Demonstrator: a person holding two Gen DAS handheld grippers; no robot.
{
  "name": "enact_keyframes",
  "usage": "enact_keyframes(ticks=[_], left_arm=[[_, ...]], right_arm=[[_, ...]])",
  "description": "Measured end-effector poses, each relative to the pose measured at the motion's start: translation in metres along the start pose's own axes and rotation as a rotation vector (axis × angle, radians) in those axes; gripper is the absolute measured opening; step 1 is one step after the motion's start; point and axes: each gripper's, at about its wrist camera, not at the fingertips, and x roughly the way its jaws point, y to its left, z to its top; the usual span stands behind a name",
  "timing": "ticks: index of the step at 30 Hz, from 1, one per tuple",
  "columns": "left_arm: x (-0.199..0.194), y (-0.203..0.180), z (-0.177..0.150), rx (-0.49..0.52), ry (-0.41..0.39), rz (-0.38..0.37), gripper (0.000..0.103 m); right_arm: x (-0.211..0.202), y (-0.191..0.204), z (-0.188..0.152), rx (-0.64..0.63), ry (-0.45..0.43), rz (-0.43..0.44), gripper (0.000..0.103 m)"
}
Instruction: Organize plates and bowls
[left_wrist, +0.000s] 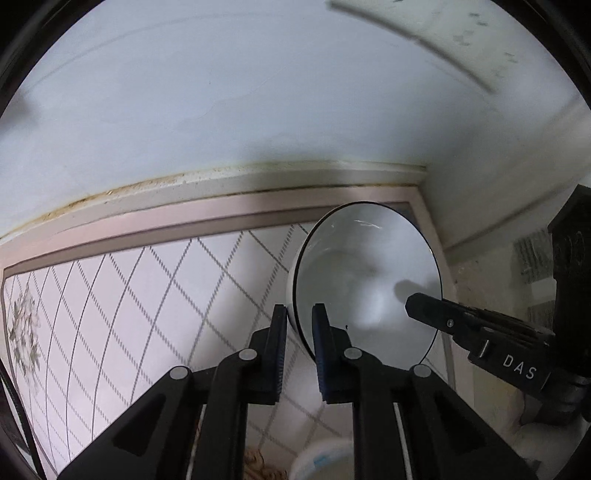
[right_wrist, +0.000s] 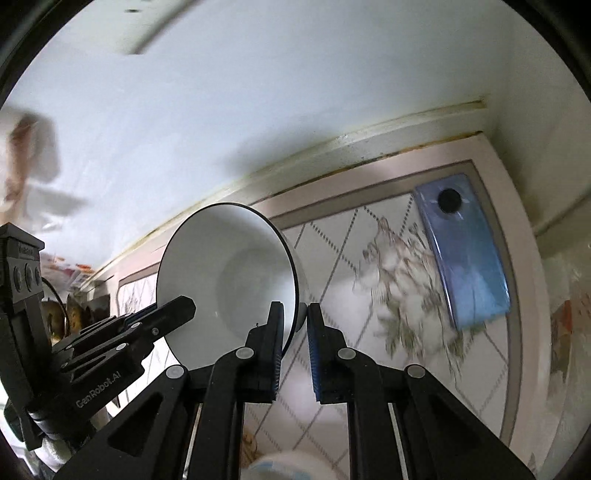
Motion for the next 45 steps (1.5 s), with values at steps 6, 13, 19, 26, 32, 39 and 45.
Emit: enact_keyframes(ticks=[6,13,19,26,32,39,45], left_arm=[[-0.032,-0.020,-0.047,0.037,-0.012,-0.019,0.012],[-0.055,-0.033,-0.110,0.063,0.002,-0.029,0.012],[-0.048,-0.033,-0.147,0.065,0.032,-0.029,0.012],[-0.022,-0.028,-0.173,0.061,0.086,-0.016,0.012],[-0.001,-0.026,-0.186,0.081,0.126,0.018,0.012],[0.013,-0.025,-0.192,0.101,0.161,0.037,0.012],[0.015,-0.025,-0.190,0.108,0.161,0.046,0.012]], right_arm=[[-0.058,-0.003,-0.054,-0.020,-0.038,-0.007,0.014],[-0.087,-0.003,-0.126,-0.020,-0.039,-0.008,0.014],[-0.093,-0.002,-0.178,-0.027,-0.016,-0.020,0.014],[-0.074,-0.012,-0.210,-0.014,0.024,-0.038,0.015],[-0.049,-0.020,-0.225,-0.007,0.060,-0.060,0.015],[-0.033,-0.028,-0.230,0.008,0.077,-0.071,0.015],[-0.029,-0.028,-0.226,0.004,0.082,-0.082,0.015]])
